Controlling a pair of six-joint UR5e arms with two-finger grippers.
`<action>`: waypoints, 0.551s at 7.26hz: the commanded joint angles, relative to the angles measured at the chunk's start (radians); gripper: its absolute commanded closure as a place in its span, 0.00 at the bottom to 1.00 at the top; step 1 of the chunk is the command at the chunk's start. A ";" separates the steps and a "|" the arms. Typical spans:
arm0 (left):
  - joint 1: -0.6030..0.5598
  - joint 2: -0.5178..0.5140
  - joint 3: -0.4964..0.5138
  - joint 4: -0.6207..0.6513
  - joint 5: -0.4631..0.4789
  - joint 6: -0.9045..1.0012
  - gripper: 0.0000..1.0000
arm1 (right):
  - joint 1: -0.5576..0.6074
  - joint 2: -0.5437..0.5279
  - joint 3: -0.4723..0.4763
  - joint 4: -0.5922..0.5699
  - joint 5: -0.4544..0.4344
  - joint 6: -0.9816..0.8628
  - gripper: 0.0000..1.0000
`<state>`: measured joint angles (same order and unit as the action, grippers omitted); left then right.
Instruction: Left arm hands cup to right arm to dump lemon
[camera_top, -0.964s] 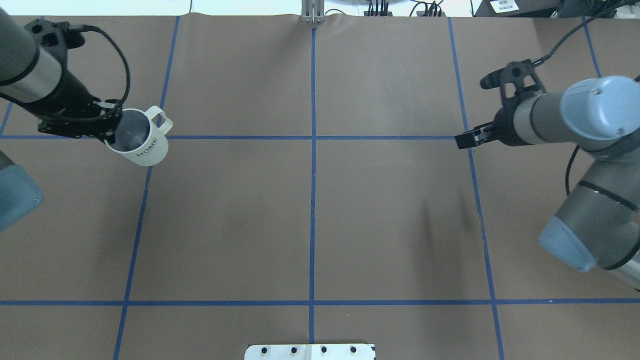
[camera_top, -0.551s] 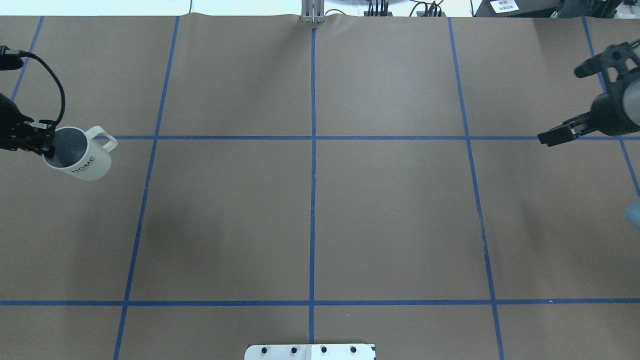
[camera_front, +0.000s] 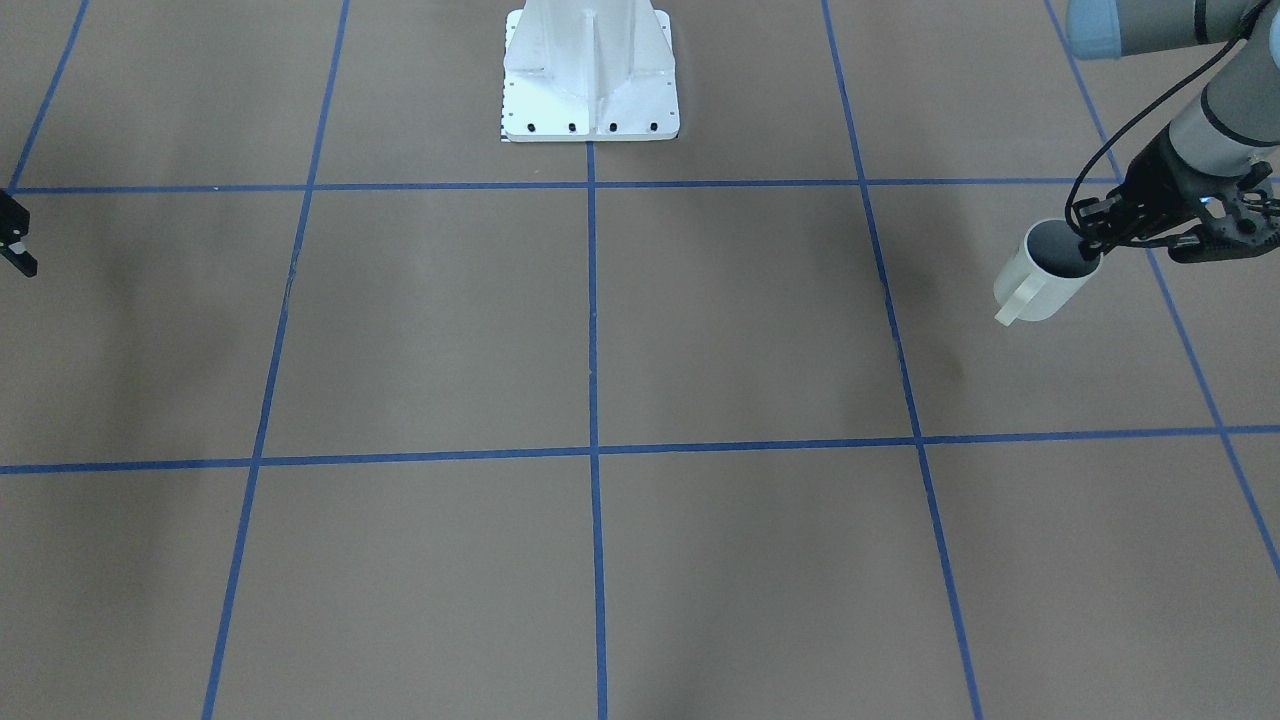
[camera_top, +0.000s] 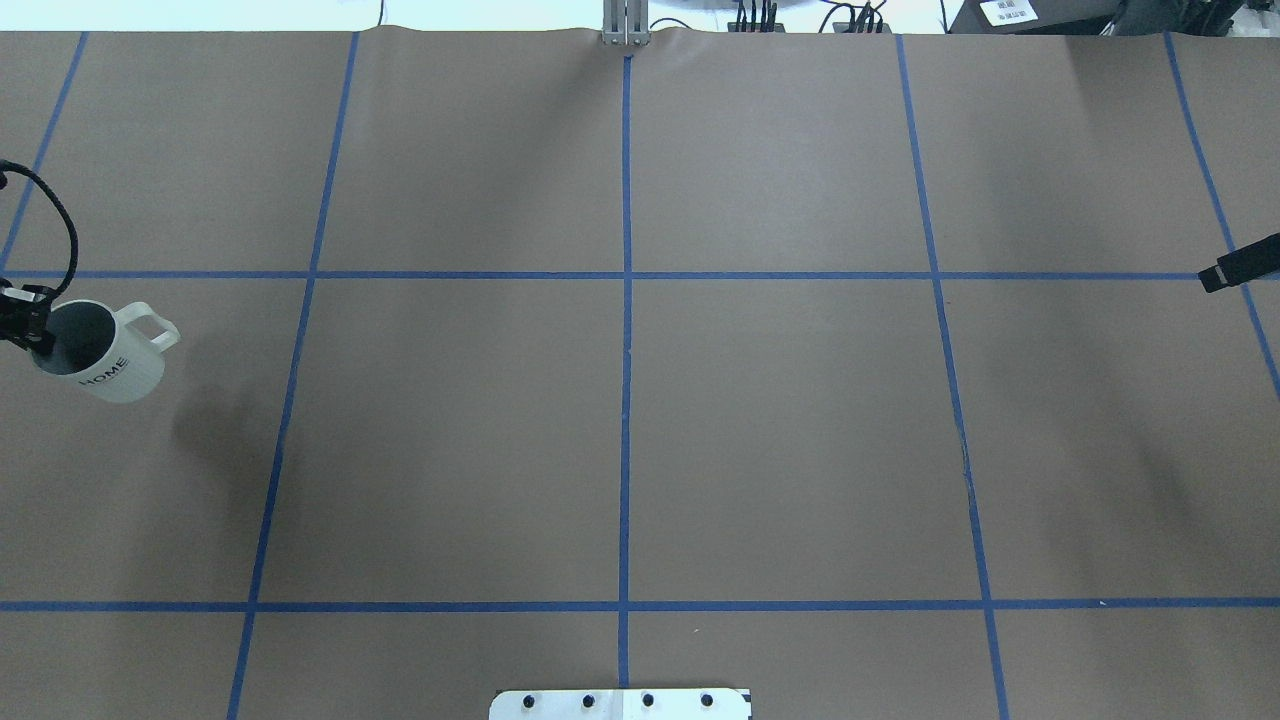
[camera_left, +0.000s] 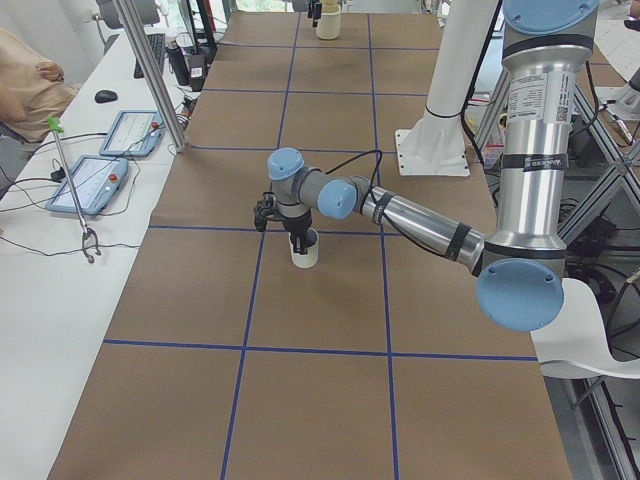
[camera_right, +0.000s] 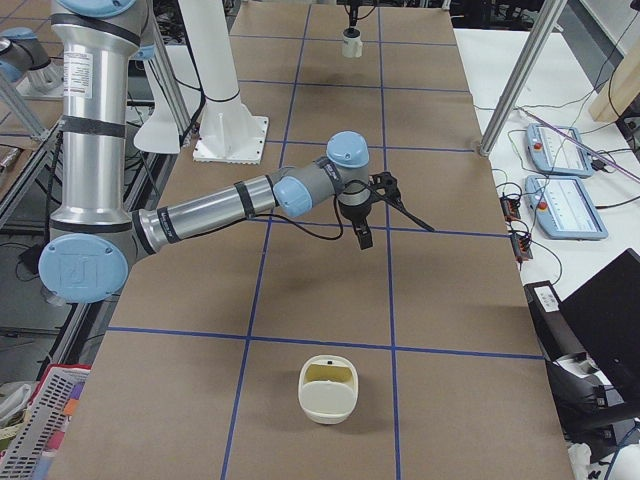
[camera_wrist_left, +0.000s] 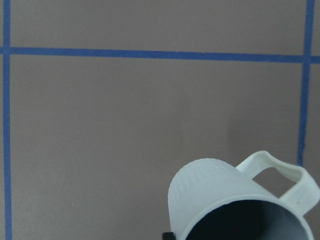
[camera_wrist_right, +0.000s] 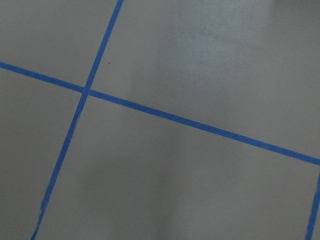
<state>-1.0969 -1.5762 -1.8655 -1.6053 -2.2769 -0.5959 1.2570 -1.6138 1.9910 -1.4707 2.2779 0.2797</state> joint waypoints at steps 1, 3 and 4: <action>0.000 0.024 0.095 -0.102 -0.070 0.005 1.00 | 0.005 0.035 0.000 -0.071 0.006 -0.002 0.00; 0.000 0.044 0.097 -0.100 -0.072 0.005 1.00 | 0.009 0.037 0.005 -0.069 0.006 -0.001 0.00; 0.002 0.062 0.098 -0.107 -0.070 0.007 1.00 | 0.012 0.035 0.011 -0.071 0.006 -0.002 0.00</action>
<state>-1.0964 -1.5332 -1.7698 -1.7063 -2.3458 -0.5902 1.2657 -1.5784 1.9963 -1.5401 2.2840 0.2787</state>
